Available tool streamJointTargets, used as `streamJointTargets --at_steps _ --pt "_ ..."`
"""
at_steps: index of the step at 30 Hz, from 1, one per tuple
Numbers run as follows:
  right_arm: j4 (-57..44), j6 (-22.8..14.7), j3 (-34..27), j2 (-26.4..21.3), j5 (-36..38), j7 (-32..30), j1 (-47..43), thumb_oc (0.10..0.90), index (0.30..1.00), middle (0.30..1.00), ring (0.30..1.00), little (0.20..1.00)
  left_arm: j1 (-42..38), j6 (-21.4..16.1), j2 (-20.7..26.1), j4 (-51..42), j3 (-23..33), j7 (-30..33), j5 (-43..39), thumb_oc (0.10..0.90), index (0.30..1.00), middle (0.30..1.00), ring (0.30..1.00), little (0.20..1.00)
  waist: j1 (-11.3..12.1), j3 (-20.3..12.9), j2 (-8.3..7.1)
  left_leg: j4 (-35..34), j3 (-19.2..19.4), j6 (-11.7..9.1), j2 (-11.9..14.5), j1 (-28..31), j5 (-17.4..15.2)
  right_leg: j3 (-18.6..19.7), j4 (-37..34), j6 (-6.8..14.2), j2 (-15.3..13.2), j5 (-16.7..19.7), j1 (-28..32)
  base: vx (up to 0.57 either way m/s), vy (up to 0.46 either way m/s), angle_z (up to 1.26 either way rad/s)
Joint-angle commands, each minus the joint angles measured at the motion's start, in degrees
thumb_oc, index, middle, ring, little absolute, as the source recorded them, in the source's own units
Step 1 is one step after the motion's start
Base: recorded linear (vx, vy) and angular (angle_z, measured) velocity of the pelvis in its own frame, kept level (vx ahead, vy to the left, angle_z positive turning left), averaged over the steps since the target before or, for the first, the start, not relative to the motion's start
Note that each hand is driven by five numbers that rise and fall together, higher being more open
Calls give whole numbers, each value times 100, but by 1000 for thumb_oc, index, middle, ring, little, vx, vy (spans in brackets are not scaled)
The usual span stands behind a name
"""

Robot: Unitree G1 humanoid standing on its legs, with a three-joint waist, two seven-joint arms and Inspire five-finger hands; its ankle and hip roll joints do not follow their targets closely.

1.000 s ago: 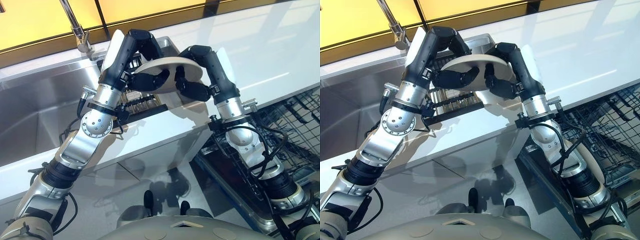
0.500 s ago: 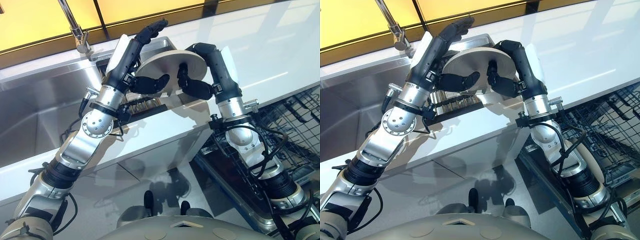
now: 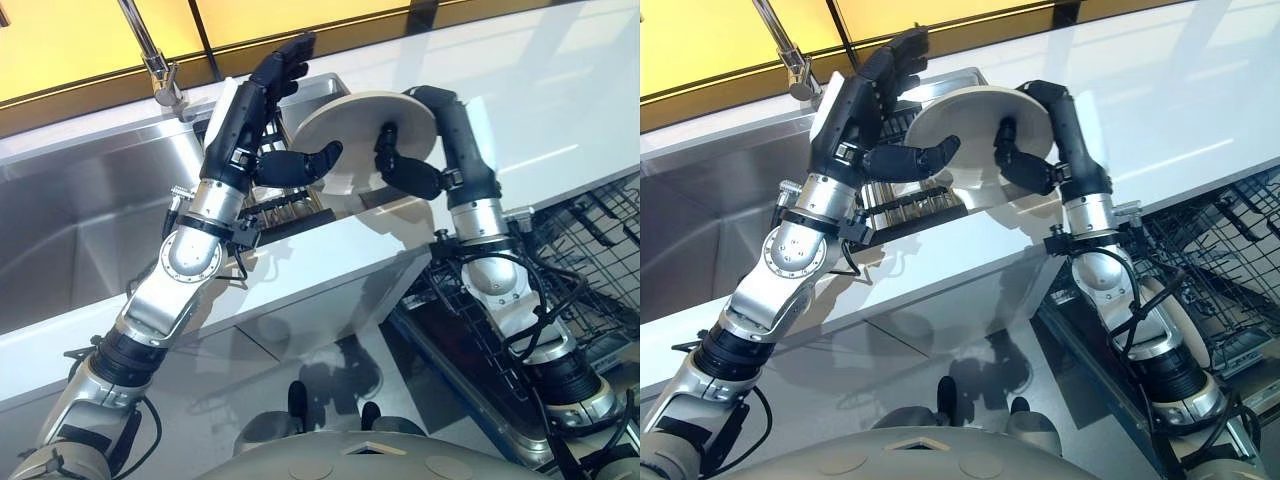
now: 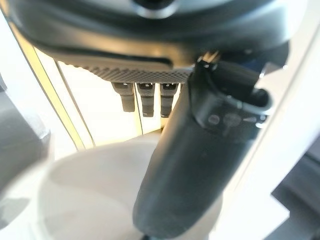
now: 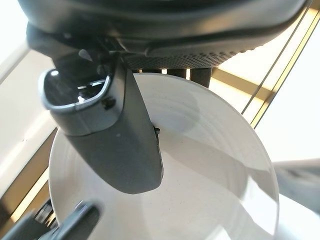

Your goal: Pick up plates and place into dishwasher.

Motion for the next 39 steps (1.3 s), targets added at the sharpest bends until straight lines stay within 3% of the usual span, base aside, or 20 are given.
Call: streamJointTargets --at_steps 1,6,14,22,27,34,39 --pt "-140 -825 -693 -137 -89 -375 -125 100 300 300 300 200 -9 -1168 -6 329 754 195 -286 800 900 900 900 900 88 -749 -198 9 202 22 -337 378 -743 -131 205 398 -61 286 -445 0 0 0" --pt "21 -868 -1014 -198 -119 -416 58 100 300 300 300 200 145 -1635 -82 292 1055 101 -511 800 900 900 900 900 77 -768 -214 9 223 11 -320 357 -732 -149 186 378 -58 303 -439 0 0 0" --pt "219 -782 -1396 -365 -359 -793 138 100 300 300 300 200 227 -1594 -113 309 1182 0 -652 800 900 900 900 900 71 -751 -253 9 225 3 -315 379 -758 -185 186 375 -52 296 -417 0 1 1" --pt "555 -514 -2170 -1235 -944 -1422 -20 100 300 300 300 200 583 -1423 7 686 1339 -376 -1219 800 900 900 900 900 102 -725 -292 9 178 16 -321 404 -775 -136 225 342 -7 257 -408 2 -3 -1" --pt "1155 -168 -2962 -2128 -835 -2105 -65 100 300 300 300 200 740 -1271 166 1023 1491 -703 -1592 800 900 900 900 900 1 -726 -352 9 253 19 -283 388 -781 -58 353 328 30 200 -470 4 -13 -3" --pt "1676 24 -3785 -2746 -788 -2810 405 100 300 300 300 200 863 -1116 353 1366 1683 -864 -1758 800 900 900 900 900 -156 -738 -378 10 288 35 -260 400 -798 146 444 323 82 165 -536 2 -13 -11" --pt "2352 452 -4092 -2976 -933 -2571 997 100 300 300 300 200 926 -1121 390 1602 1736 -895 -1807 800 900 900 900 900 -222 -704 -389 12 336 42 -242 391 -804 271 440 325 121 173 -564 -11 -35 -9"
